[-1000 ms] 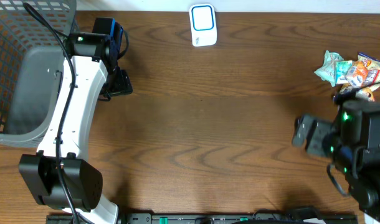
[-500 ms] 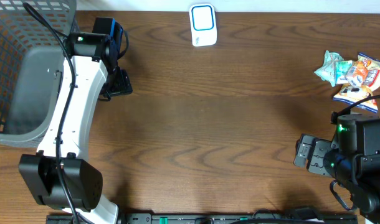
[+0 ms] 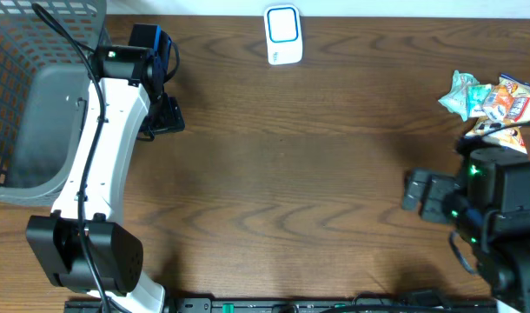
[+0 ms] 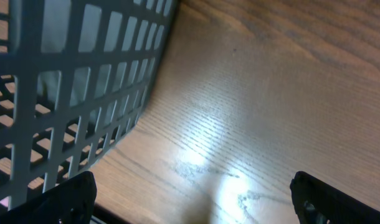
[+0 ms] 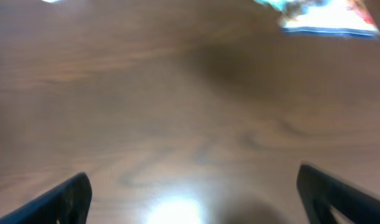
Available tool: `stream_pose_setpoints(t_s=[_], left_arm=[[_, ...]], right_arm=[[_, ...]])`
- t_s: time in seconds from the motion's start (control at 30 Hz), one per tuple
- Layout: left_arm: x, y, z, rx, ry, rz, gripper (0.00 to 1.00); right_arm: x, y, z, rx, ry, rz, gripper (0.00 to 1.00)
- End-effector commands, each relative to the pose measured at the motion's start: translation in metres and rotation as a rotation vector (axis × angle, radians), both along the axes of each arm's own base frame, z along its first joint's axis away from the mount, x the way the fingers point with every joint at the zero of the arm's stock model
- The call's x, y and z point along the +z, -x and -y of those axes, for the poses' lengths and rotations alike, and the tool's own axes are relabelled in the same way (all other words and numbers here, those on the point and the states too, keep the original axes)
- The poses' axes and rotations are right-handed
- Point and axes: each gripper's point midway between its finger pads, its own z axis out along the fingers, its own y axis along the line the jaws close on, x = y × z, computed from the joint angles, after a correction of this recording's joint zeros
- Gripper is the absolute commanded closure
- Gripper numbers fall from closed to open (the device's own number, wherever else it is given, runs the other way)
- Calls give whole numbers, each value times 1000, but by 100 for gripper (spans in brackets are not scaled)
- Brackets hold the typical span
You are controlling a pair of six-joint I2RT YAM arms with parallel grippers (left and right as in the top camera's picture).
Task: Scan the item barcode
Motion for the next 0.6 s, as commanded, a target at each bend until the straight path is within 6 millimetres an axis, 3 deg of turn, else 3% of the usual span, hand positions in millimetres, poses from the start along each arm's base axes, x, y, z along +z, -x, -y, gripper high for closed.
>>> stream_pose_setpoints(t_s=[0.0, 0.27, 0.43, 0.57], left_arm=[[0, 2, -4, -8, -22, -9, 2], [0, 2, -4, -8, -22, -9, 2], [0, 2, -4, -8, -22, -9, 2], [1, 2, -4, -8, -22, -8, 2]], right_arm=[[-25, -8, -35, 300, 1, 66, 1], [-78, -25, -53, 384, -39, 333, 1], [-84, -26, -64, 438, -66, 548, 1], [-85, -24, -61, 435, -52, 665, 1]])
